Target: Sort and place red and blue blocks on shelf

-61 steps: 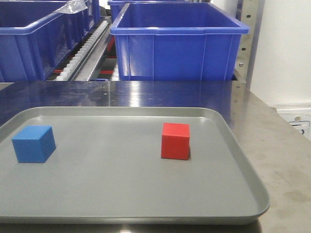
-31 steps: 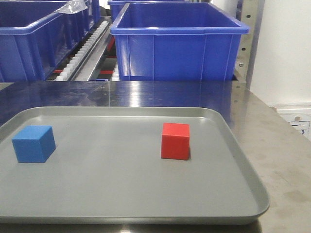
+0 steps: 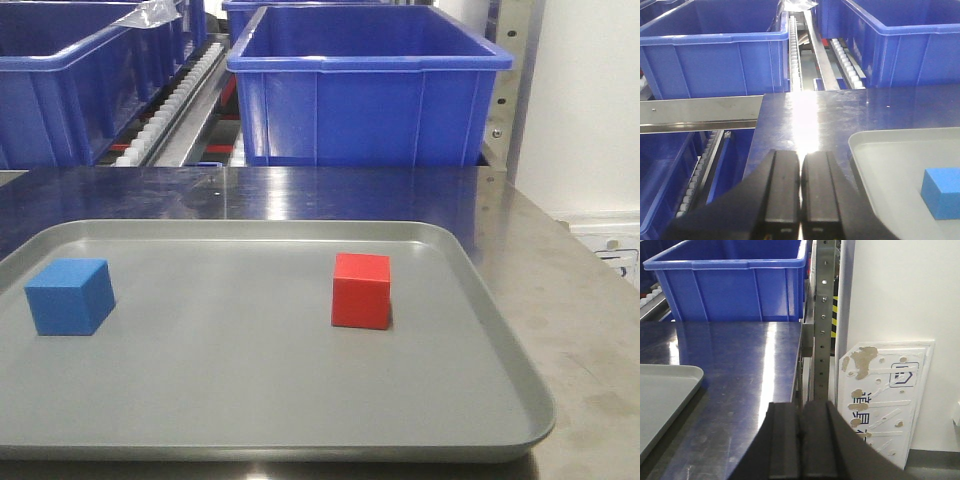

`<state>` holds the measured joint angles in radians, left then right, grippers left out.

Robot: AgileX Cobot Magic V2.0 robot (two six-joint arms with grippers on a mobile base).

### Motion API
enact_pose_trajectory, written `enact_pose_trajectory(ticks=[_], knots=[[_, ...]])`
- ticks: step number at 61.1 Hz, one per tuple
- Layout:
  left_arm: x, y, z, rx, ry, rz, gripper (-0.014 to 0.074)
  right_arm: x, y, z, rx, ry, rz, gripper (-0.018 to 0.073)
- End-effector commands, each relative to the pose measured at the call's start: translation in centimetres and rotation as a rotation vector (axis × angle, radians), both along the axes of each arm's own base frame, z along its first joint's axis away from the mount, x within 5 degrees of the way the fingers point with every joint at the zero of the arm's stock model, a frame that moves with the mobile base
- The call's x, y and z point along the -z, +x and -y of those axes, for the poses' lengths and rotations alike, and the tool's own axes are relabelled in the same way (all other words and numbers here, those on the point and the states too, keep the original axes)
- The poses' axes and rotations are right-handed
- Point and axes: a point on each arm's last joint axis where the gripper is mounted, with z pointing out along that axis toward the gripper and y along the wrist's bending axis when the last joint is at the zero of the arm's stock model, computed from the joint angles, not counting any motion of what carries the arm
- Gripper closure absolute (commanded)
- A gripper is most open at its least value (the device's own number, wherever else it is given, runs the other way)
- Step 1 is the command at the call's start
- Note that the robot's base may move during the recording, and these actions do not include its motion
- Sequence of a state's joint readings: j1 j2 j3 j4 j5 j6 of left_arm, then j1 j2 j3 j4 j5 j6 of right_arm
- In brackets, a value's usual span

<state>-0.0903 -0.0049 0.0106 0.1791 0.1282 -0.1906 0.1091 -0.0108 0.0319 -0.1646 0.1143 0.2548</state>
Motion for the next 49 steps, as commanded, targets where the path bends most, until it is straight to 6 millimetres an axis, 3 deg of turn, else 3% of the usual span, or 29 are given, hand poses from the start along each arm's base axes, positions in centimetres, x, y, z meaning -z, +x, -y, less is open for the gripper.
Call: enact_pose_trajectory(ticks=[1, 49], knots=[[0.53, 0.01, 0.13, 0.013, -0.003, 0.066, 0.0464, -1.57, -0.27, -0.09, -0.012, 0.003, 0.123, 0.051], [0.53, 0.01, 0.13, 0.013, -0.003, 0.066, 0.0465, -2.41, -0.38, -0.22, -0.027, 0.011, 0.215, 0.051]])
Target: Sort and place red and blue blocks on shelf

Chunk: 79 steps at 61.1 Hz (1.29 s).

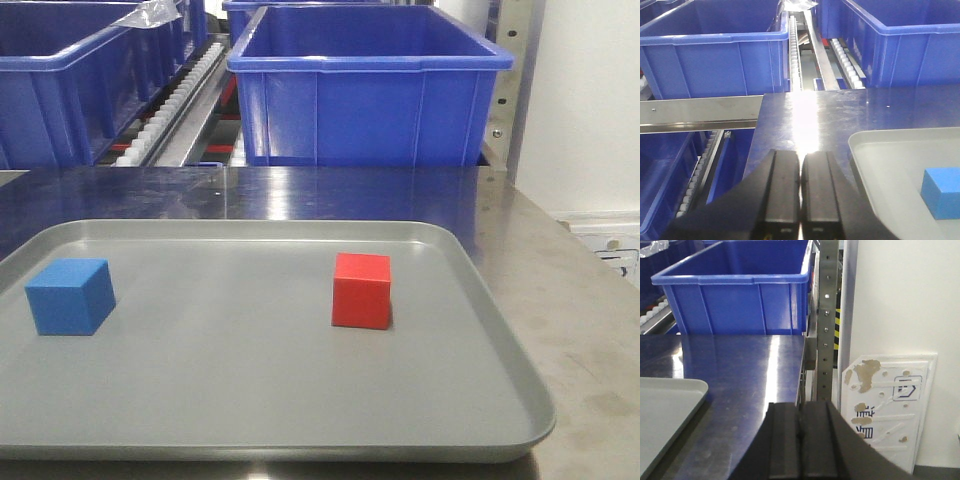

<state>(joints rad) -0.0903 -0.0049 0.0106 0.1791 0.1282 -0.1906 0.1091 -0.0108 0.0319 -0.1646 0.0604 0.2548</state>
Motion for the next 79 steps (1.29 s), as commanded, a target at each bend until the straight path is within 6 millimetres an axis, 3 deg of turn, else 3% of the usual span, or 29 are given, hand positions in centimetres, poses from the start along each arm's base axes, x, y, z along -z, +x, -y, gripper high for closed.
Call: enact_pose_trajectory(ticks=[1, 9, 17, 27, 44, 54, 63, 79], knots=[[0.5, 0.0, 0.1, 0.013, -0.003, 0.066, 0.0465, -2.0, -0.4, -0.1, -0.019, 0.006, 0.165, 0.051], [0.5, 0.0, 0.1, 0.013, -0.003, 0.066, 0.0464, -3.1, 0.2, -0.2, -0.022, 0.003, 0.139, 0.051], [0.5, 0.0, 0.1, 0.013, -0.003, 0.066, 0.0465, -5.5, 2.1, -0.4, -0.022, -0.005, 0.056, 0.051], [0.5, 0.0, 0.1, 0.013, -0.003, 0.066, 0.0465, -8.5, 5.9, -0.8, -0.018, -0.018, -0.072, 0.051], [0.5, 0.0, 0.1, 0.013, -0.003, 0.066, 0.0464, -10.7, 12.1, -1.2, 0.015, -0.01, -0.343, 0.051], [0.5, 0.0, 0.1, 0.013, -0.003, 0.066, 0.0464, -11.2, 14.4, -1.4, 0.04, 0.007, -0.528, 0.051], [0.5, 0.0, 0.1, 0.013, -0.003, 0.066, 0.0464, -10.3, 15.9, -1.5, 0.054, -0.009, -0.668, 0.051], [0.5, 0.0, 0.1, 0.013, -0.003, 0.066, 0.0464, -8.6, 16.8, -3.0, 0.004, -0.026, -0.773, 0.051]])
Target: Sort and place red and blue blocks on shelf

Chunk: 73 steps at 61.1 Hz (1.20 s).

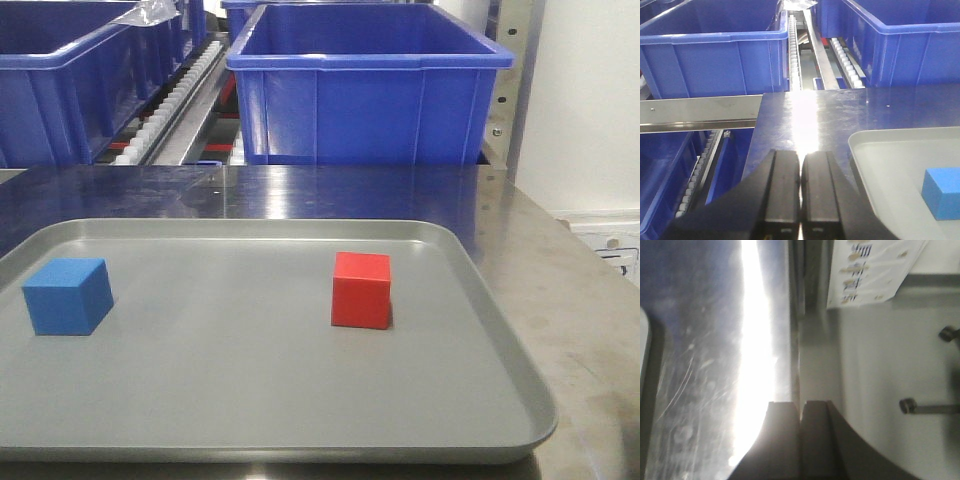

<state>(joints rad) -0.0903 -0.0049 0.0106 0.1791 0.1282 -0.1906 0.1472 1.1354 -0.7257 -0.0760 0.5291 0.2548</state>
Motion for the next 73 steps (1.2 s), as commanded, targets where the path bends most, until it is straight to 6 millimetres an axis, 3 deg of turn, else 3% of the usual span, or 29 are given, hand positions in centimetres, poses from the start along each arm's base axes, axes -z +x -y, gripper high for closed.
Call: enact_pose_trajectory(ticks=[1, 8, 16, 21, 33, 50, 73], knots=[[0.5, 0.0, 0.1, 0.013, -0.003, 0.066, 0.0465, -1.5, 0.6, -0.7, -0.029, 0.013, 0.082, 0.051], [0.5, 0.0, 0.1, 0.013, -0.003, 0.066, 0.0465, -1.3, 0.7, -1.2, -0.054, 0.011, 0.064, 0.0433], [0.5, 0.0, 0.1, 0.013, -0.003, 0.066, 0.0465, -1.2, 0.6, -1.8, -0.077, 0.011, 0.058, 0.0128], [0.5, 0.0, 0.1, 0.013, -0.003, 0.066, 0.0464, -1.2, 0.5, -2.0, -0.081, 0.026, 0.06, 0.0017], [0.5, 0.0, 0.1, 0.013, -0.003, 0.066, 0.0465, -1.9, 0.2, -3.7, -0.088, 0.15, 0.032, 0.0022], [0.5, 0.0, 0.1, 0.013, -0.003, 0.066, 0.0464, -4.6, 0.1, -7.4, -0.223, 0.206, 0.05, 0.0022], [0.5, 0.0, 0.1, 0.013, -0.003, 0.066, 0.0464, -3.6, 1.9, -13.4, -0.371, 0.207, -0.06, 0.0022]])
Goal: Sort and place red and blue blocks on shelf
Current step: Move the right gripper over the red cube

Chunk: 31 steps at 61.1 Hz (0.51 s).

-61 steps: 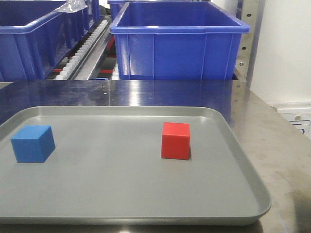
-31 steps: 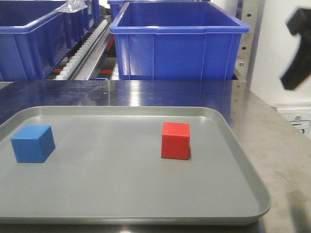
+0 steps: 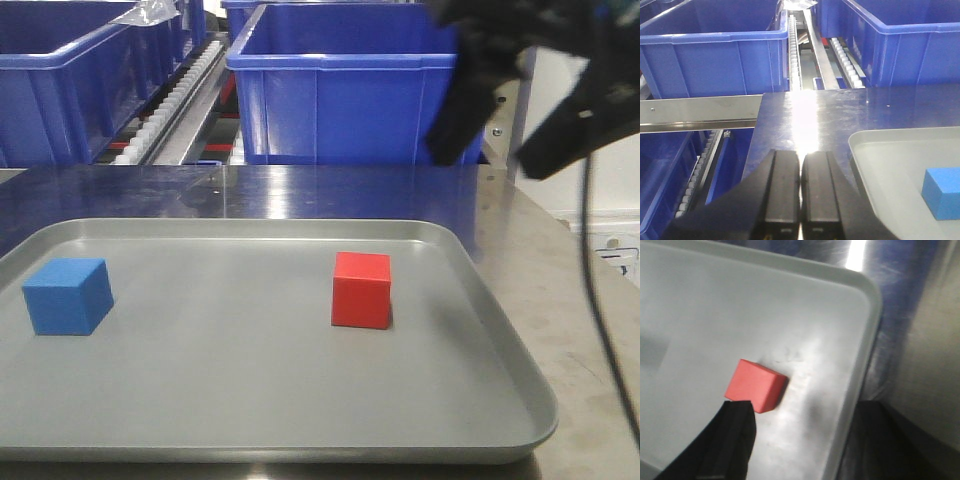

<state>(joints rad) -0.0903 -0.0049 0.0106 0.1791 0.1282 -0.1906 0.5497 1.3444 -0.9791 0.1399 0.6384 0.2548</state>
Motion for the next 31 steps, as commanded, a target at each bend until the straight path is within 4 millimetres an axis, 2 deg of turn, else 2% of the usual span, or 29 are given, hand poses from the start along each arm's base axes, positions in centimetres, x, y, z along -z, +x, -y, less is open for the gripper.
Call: enact_pose_trajectory(ticks=[1, 16, 31], knots=[[0.5, 0.0, 0.1, 0.013, -0.003, 0.066, 0.0464, -1.7, 0.6, -1.4, -0.027, 0.045, 0.064, 0.0022], [0.5, 0.0, 0.1, 0.013, -0.003, 0.066, 0.0465, -0.9, 1.6, -4.5, -0.094, 0.021, 0.018, 0.0022], [0.5, 0.0, 0.1, 0.013, -0.003, 0.066, 0.0464, -0.1, 2.3, -5.9, -0.118, -0.005, -0.023, 0.0041]])
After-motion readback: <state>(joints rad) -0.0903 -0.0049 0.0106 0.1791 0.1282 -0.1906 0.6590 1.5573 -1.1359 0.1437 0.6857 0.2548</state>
